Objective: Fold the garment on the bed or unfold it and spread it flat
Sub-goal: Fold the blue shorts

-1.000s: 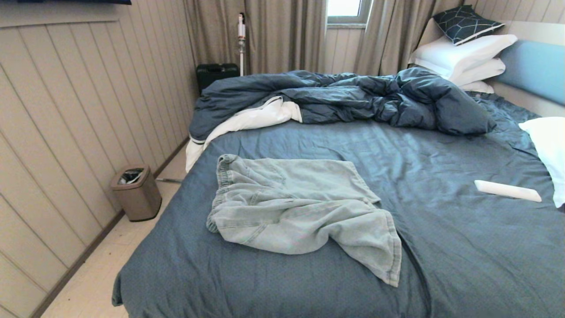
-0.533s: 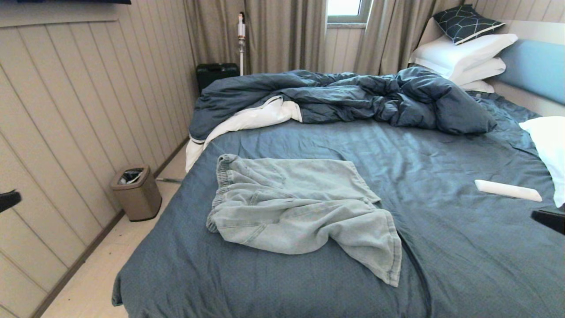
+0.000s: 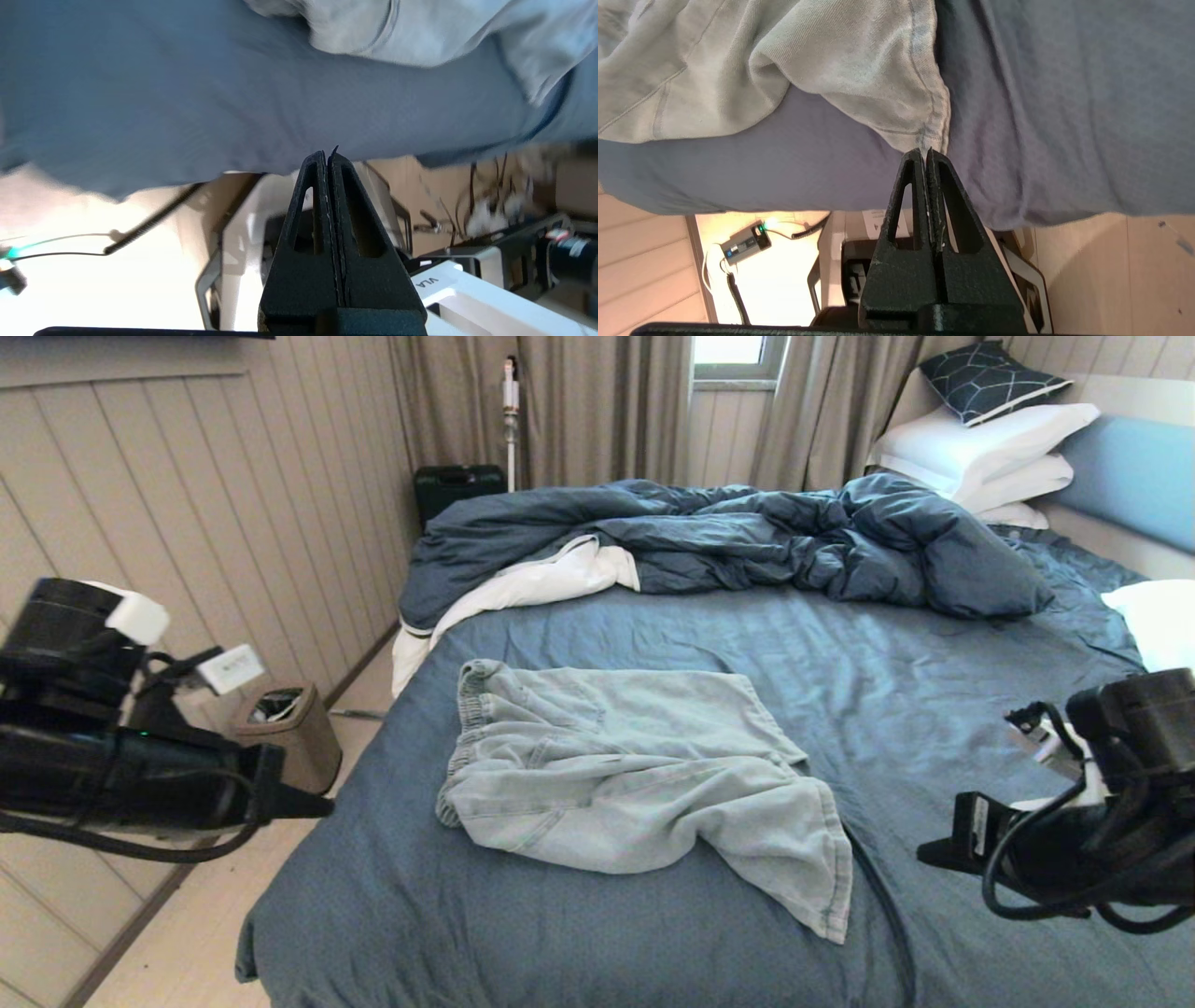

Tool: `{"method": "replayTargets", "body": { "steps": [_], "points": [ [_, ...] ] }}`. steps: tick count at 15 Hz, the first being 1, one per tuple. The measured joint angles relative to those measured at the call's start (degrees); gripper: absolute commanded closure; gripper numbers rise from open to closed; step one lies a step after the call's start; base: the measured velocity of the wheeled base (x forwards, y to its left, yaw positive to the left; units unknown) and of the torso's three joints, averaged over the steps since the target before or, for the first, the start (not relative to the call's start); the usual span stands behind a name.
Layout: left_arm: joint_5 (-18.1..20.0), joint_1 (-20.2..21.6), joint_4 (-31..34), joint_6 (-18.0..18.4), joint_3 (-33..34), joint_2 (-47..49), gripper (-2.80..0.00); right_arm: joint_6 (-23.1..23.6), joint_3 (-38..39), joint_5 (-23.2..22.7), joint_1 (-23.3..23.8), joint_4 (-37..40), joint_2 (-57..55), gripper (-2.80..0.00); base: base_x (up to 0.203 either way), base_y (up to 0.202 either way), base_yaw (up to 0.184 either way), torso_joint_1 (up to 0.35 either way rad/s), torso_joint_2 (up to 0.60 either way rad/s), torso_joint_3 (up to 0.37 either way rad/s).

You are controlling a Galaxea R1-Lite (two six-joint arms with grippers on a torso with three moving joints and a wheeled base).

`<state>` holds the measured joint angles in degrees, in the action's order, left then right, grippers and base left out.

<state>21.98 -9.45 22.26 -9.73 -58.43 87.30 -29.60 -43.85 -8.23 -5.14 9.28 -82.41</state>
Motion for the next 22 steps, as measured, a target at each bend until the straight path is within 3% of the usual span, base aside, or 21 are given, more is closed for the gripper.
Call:
{"method": "replayTargets", "body": {
  "steps": [1, 2, 5, 8, 11, 14, 22],
  "points": [
    [0.09, -2.16, -2.3, -0.71, 0.16, 3.5, 0.0, -0.02, 0.1, 0.0, -0.06, 0.0, -0.98, -2.8, 0.0, 0.0, 0.0, 0.0, 0.0, 0.0],
    [0.15, -4.32, -4.82, -1.66, 0.28, 6.91, -2.8, -0.33, 0.25, -0.1, -0.06, -0.02, -1.74, -2.8, 0.0, 0.0, 0.0, 0.0, 0.0, 0.0],
    [0.34, -8.21, -11.11, -2.94, 0.21, 14.6, -2.8, -0.35, 1.78, -0.7, -0.17, -2.54, -2.45, -2.8, 0.0, 0.0, 0.0, 0.0, 0.0, 0.0],
    [0.28, -8.96, -15.9, -4.26, -1.43, 20.18, -2.8, -0.38, 4.0, -0.91, -0.17, -6.03, -2.51, -2.8, 0.0, 0.0, 0.0, 0.0, 0.0, 0.0],
    [-0.04, -9.06, -18.95, -10.41, -5.99, 25.71, -2.8, -0.39, 5.21, -0.89, -0.17, -7.77, -2.53, -2.8, 0.0, 0.0, 0.0, 0.0, 0.0, 0.0],
    [-0.4, -9.11, -19.63, -13.66, -10.76, 29.67, -2.8, -0.38, 5.65, -0.89, -0.3, -7.8, -2.41, -2.8, 0.0, 0.0, 0.0, 0.0, 0.0, 0.0],
    [-2.94, -9.11, -19.74, -13.67, -12.07, 35.03, -2.8, -1.3, 8.71, -1.58, -2.42, -7.8, -1.52, -2.8, 0.0, 0.0, 0.0, 0.0, 0.0, 0.0]
  ]
}}
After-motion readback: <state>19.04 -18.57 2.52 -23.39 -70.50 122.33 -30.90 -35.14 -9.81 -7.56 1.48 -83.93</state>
